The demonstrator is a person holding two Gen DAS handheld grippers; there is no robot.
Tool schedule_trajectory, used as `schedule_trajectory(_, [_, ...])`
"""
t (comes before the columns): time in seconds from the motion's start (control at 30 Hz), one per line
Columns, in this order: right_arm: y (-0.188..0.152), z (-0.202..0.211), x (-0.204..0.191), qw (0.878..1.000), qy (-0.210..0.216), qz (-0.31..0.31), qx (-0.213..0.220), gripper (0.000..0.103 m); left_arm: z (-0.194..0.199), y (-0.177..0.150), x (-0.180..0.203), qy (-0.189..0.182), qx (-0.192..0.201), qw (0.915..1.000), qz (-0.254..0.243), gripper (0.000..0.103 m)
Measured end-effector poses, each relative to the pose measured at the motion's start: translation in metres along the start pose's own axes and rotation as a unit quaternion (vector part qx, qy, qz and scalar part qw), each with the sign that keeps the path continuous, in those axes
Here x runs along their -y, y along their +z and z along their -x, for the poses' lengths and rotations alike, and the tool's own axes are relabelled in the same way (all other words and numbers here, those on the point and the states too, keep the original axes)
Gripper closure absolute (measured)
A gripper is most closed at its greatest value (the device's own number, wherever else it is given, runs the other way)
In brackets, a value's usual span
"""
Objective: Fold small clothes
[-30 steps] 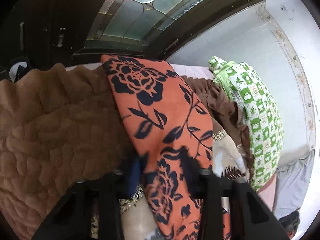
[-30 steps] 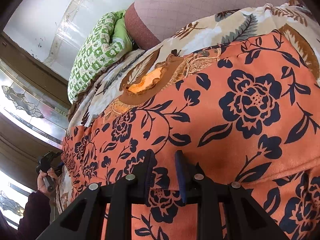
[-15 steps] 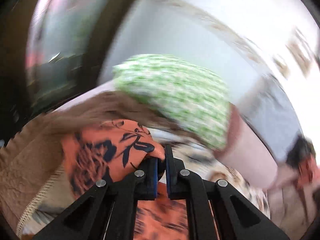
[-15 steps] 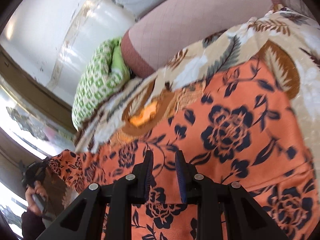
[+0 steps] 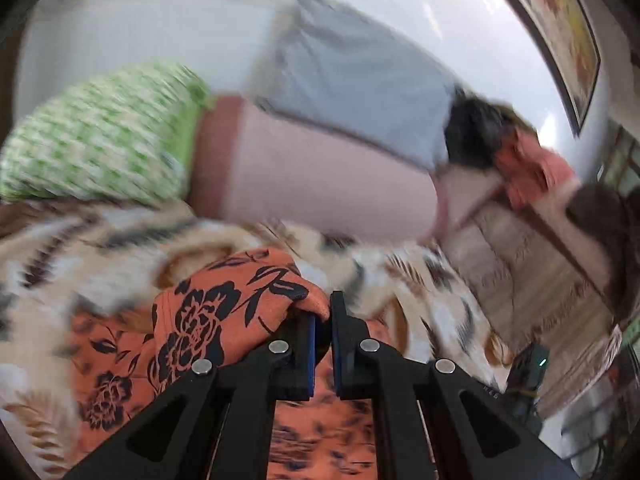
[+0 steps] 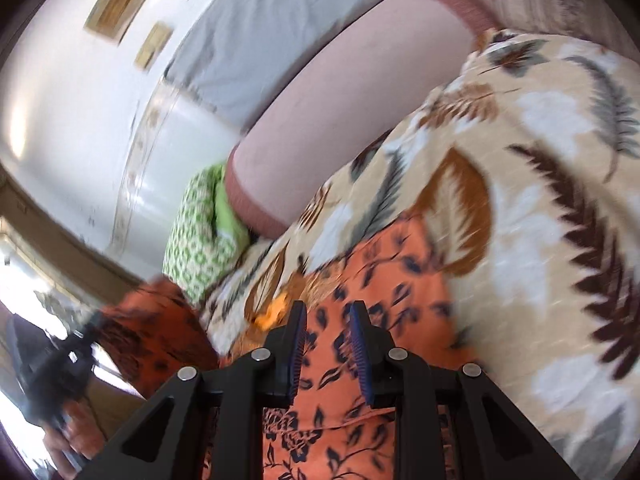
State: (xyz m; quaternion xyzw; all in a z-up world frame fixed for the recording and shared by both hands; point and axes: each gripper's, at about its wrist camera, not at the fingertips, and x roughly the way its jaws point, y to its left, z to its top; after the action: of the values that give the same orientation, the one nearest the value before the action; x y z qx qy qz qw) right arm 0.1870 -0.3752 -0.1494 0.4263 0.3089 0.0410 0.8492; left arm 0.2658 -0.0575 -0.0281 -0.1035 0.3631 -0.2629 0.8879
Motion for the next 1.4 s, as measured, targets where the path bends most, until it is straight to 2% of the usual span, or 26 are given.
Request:
schedule_trajectory(0.03, [0.005,0.006,0.005,1.0,0.0,-0.006,0.005,0.077,-0.02,-0.011,0.014,-0.007,-0.02,0.9998,-0.003,0.096])
schedule_trajectory(0.07, [0.01,0.012,0.012,1.0,0.001,-0.013,0.009,0.077,-0.042,-0.021,0.024,-0.008,-0.046,0.9988,-0.011,0.085])
schedule_trajectory(0.1, [0.013,0.016,0.018,1.0,0.0,-0.018,0.011,0.077,-0.071,-0.037,0.037,0.002,-0.089,0.9958,-0.023,0.064])
schedule_trajectory(0.17, [0.019,0.023,0.028,0.999,-0.003,-0.031,0.015,0.077,-0.102,-0.064,0.046,0.028,-0.144,0.9885,-0.039,0.031])
schedule_trajectory(0.2, [0.022,0.025,0.032,0.999,-0.004,-0.037,0.017,0.077,-0.116,-0.08,0.049,0.048,-0.16,0.9847,-0.048,0.031])
schedule_trajectory(0.3, [0.028,0.032,0.04,0.999,-0.009,-0.043,0.022,0.077,-0.126,-0.104,0.048,0.054,-0.187,0.9787,-0.067,0.031])
schedule_trajectory(0.37, [0.028,0.032,0.041,0.999,-0.007,-0.043,0.018,0.077,-0.114,-0.115,0.043,0.057,-0.201,0.9753,-0.07,0.031])
schedule_trajectory(0.47, [0.024,0.03,0.036,0.999,-0.01,-0.036,0.015,0.077,-0.086,-0.119,0.032,0.037,-0.192,0.9783,-0.069,0.026])
schedule_trajectory(0.5, [0.023,0.028,0.033,0.999,-0.01,-0.032,0.013,0.077,-0.069,-0.122,0.025,0.034,-0.183,0.9801,-0.067,0.022])
schedule_trajectory(0.6, [0.017,0.023,0.022,1.0,-0.011,-0.019,0.009,0.077,-0.037,-0.125,0.008,0.052,-0.165,0.983,-0.061,0.022])
schedule_trajectory(0.67, [0.011,0.016,0.012,1.0,-0.005,-0.008,0.0,0.077,-0.021,-0.124,-0.01,0.062,-0.138,0.9874,-0.045,0.022])
schedule_trajectory(0.77, [-0.005,-0.001,-0.016,0.999,0.023,0.027,-0.033,0.077,0.006,-0.123,-0.051,0.113,-0.084,0.9901,-0.004,0.022])
schedule_trajectory(0.83, [-0.018,-0.012,-0.039,0.996,0.039,0.061,-0.051,0.077,0.017,-0.121,-0.082,0.16,-0.053,0.9852,0.032,0.022])
schedule_trajectory(0.9, [-0.038,-0.026,-0.068,0.99,0.063,0.103,-0.077,0.077,0.022,-0.121,-0.108,0.208,-0.033,0.9753,0.066,0.022])
schedule_trajectory(1.0, [-0.071,-0.05,-0.102,0.977,0.093,0.143,-0.132,0.077,0.027,-0.131,-0.144,0.236,-0.01,0.9648,0.115,0.022])
schedule_trajectory(1.17, [-0.123,-0.099,-0.128,0.959,0.056,0.192,-0.2,0.077,0.009,-0.139,-0.173,0.264,-0.043,0.9539,0.137,0.022])
schedule_trajectory(1.27, [-0.133,-0.129,-0.114,0.957,-0.002,0.179,-0.23,0.077,0.0,-0.144,-0.177,0.278,-0.069,0.9508,0.117,0.022])
schedule_trajectory(1.33, [-0.121,-0.129,-0.1,0.964,-0.027,0.163,-0.209,0.077,-0.005,-0.147,-0.179,0.291,-0.082,0.947,0.109,0.022])
schedule_trajectory(1.4, [-0.096,-0.112,-0.084,0.976,-0.042,0.138,-0.16,0.079,-0.005,-0.149,-0.185,0.283,-0.085,0.9477,0.121,0.022])
